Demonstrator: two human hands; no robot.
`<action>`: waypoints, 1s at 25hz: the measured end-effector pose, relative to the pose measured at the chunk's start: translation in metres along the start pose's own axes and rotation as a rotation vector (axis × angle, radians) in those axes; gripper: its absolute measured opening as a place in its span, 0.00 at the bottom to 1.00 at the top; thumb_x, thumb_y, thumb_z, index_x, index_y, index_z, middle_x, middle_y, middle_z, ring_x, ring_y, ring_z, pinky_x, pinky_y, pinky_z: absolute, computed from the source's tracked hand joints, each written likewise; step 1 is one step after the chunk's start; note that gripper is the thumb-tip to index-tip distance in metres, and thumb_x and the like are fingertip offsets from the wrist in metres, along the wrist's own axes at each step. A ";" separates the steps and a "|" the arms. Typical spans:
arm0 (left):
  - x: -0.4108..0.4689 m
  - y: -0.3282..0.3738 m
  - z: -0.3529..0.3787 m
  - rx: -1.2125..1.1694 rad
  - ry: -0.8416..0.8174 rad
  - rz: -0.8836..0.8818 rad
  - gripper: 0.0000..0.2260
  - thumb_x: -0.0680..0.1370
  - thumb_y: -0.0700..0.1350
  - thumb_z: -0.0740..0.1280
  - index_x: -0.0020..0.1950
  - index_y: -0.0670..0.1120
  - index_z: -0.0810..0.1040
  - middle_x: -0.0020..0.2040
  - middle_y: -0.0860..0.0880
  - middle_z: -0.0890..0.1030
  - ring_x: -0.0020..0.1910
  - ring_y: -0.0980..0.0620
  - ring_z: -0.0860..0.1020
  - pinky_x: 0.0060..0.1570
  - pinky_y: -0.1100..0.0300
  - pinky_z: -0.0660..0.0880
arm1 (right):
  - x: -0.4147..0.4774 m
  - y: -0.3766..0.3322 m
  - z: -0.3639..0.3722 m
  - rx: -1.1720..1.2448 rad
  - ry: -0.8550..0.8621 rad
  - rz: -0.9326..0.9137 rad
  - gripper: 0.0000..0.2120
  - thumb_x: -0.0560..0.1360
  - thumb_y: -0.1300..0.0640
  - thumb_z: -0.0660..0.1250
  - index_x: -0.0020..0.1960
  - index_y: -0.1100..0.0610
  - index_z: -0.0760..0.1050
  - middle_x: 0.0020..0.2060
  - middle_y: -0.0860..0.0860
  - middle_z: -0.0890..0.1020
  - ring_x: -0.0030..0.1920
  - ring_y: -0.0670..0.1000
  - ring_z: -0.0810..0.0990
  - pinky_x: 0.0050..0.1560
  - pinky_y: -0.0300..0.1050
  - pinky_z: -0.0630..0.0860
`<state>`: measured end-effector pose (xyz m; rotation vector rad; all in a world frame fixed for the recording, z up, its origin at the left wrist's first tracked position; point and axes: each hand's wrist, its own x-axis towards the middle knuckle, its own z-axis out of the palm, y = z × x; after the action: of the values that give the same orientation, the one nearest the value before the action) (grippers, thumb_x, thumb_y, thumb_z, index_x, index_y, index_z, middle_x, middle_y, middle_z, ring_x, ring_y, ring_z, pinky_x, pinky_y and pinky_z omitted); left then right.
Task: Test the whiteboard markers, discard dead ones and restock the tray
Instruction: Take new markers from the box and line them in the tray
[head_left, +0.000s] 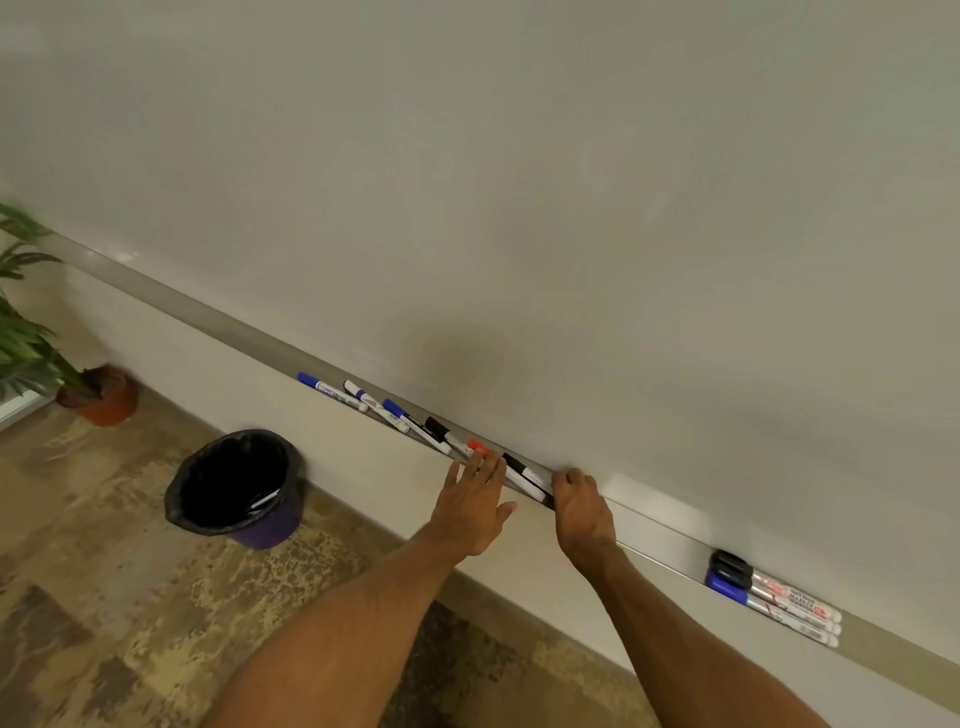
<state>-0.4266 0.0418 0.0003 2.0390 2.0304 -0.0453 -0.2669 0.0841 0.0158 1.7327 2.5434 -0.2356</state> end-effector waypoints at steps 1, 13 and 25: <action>0.001 -0.001 -0.002 -0.039 0.028 0.007 0.29 0.82 0.57 0.50 0.78 0.45 0.45 0.79 0.46 0.46 0.77 0.47 0.43 0.75 0.49 0.45 | 0.001 0.000 0.000 0.011 0.011 0.002 0.21 0.72 0.69 0.62 0.64 0.60 0.67 0.62 0.57 0.70 0.60 0.56 0.70 0.56 0.46 0.72; 0.017 -0.002 -0.030 -1.578 0.352 -0.489 0.09 0.80 0.44 0.64 0.56 0.40 0.75 0.51 0.42 0.81 0.49 0.46 0.80 0.48 0.58 0.78 | 0.017 -0.043 -0.006 0.326 0.180 -0.272 0.12 0.78 0.63 0.61 0.61 0.59 0.74 0.51 0.56 0.77 0.50 0.54 0.74 0.50 0.42 0.70; -0.005 -0.056 -0.026 -1.976 0.362 -0.745 0.12 0.81 0.41 0.61 0.64 0.40 0.72 0.51 0.41 0.82 0.49 0.45 0.81 0.41 0.54 0.79 | 0.038 -0.074 0.003 0.290 0.066 -0.074 0.11 0.79 0.59 0.60 0.61 0.59 0.72 0.56 0.57 0.75 0.52 0.54 0.75 0.51 0.43 0.72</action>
<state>-0.4857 0.0418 0.0168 0.0451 1.3926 1.4913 -0.3502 0.0918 0.0147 1.7632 2.7387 -0.5879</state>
